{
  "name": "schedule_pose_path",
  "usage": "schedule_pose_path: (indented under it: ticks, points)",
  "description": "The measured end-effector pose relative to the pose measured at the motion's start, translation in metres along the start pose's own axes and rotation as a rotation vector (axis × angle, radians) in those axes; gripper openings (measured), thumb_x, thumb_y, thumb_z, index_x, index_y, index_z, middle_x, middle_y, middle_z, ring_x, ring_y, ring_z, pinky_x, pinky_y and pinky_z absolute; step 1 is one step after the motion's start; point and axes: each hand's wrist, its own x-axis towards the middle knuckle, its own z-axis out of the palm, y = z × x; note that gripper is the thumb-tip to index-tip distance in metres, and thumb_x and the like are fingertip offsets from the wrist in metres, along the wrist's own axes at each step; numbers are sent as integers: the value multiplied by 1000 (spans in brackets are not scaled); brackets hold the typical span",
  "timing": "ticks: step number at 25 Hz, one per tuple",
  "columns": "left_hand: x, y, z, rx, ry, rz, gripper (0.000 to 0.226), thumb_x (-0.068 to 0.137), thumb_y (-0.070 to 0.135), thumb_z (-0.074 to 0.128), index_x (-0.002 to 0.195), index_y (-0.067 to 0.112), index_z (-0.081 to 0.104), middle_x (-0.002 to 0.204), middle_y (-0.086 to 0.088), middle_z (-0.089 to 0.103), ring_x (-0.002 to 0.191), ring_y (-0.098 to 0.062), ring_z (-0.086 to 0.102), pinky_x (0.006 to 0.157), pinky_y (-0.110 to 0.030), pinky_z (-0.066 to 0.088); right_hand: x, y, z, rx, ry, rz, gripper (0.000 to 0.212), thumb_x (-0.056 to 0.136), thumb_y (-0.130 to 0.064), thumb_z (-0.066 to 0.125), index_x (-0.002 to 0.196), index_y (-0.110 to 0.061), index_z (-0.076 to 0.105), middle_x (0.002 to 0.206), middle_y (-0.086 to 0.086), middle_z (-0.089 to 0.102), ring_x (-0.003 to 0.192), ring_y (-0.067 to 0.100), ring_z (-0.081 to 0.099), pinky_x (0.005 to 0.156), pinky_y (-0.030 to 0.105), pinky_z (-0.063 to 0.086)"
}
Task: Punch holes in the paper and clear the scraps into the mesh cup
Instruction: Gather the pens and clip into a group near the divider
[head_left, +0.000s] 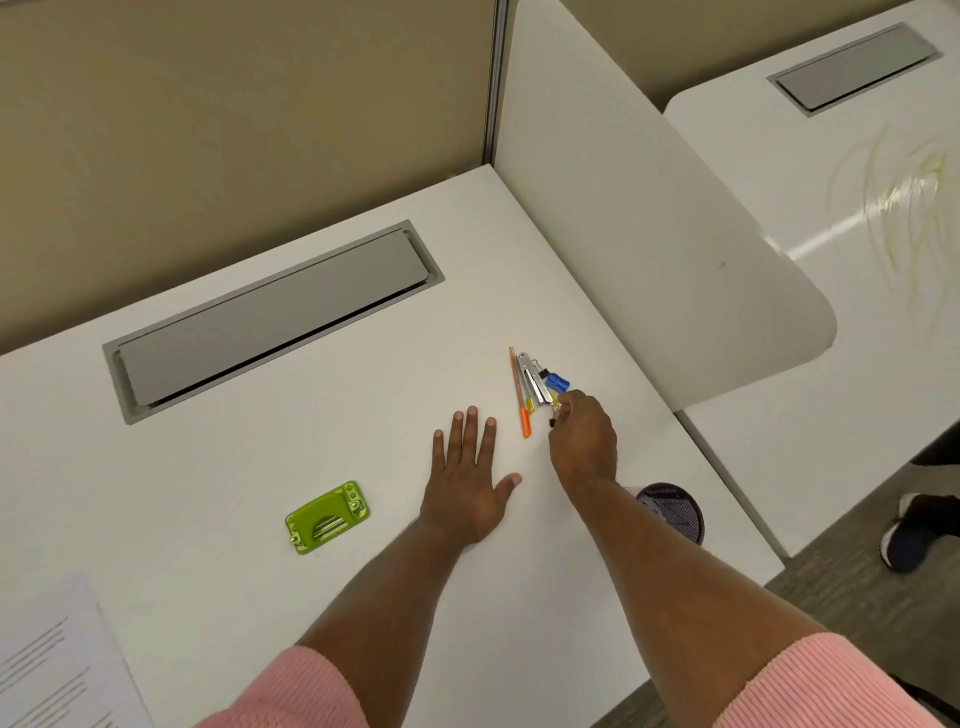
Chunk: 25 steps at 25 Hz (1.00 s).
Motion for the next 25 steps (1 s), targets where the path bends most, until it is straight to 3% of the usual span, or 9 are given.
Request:
schedule_pose_path:
  ticks: [4, 8, 11, 14, 18, 25]
  points:
    - [1, 2, -3, -5, -20, -4, 83, 100, 66, 15, 162, 18, -10, 168, -10, -24, 155, -29, -24, 126, -51, -12, -5, -1, 2, 50, 13, -41, 30, 98, -2, 55, 126, -10, 61, 117, 9, 62, 105, 28, 63, 83, 34, 50]
    - [3, 1, -12, -8, -121, -13, 85, 101, 68, 17, 160, 19, -20, 166, -9, -31, 153, -27, -31, 126, -51, -14, -21, 0, 1, 40, 16, -172, 36, 97, -7, 59, 133, -8, 55, 129, 9, 60, 117, 27, 57, 93, 39, 52]
    - [6, 4, -33, -92, -214, -38, 86, 100, 69, 20, 161, 20, -18, 167, -8, -29, 154, -26, -28, 126, -50, -12, -35, 6, -2, 45, -46, -216, 47, 98, -14, 59, 143, -8, 48, 147, 10, 51, 135, 29, 48, 109, 43, 45]
    - [-10, 0, -52, -101, -115, -63, 84, 102, 66, 21, 162, 18, -13, 168, -10, -23, 156, -27, -23, 128, -47, -9, -55, 9, -5, -3, -105, -280, 58, 101, -26, 57, 154, -10, 39, 161, 10, 38, 150, 26, 34, 122, 41, 30]
    - [-57, -12, -56, -65, -28, -67, 83, 102, 66, 19, 163, 18, -11, 169, -9, -22, 156, -26, -22, 128, -46, -10, -86, 9, -4, -140, -140, -430, 67, 103, -39, 51, 160, -15, 27, 169, 8, 23, 155, 24, 23, 126, 44, 13]
    - [-131, -40, -53, -51, 66, -180, 85, 100, 70, 18, 163, 19, -8, 170, -8, -19, 157, -26, -20, 128, -46, -10, -141, -1, 4, -347, -152, -617, 75, 103, -61, 29, 164, -19, 12, 172, 1, -1, 159, 18, 1, 128, 48, 3]
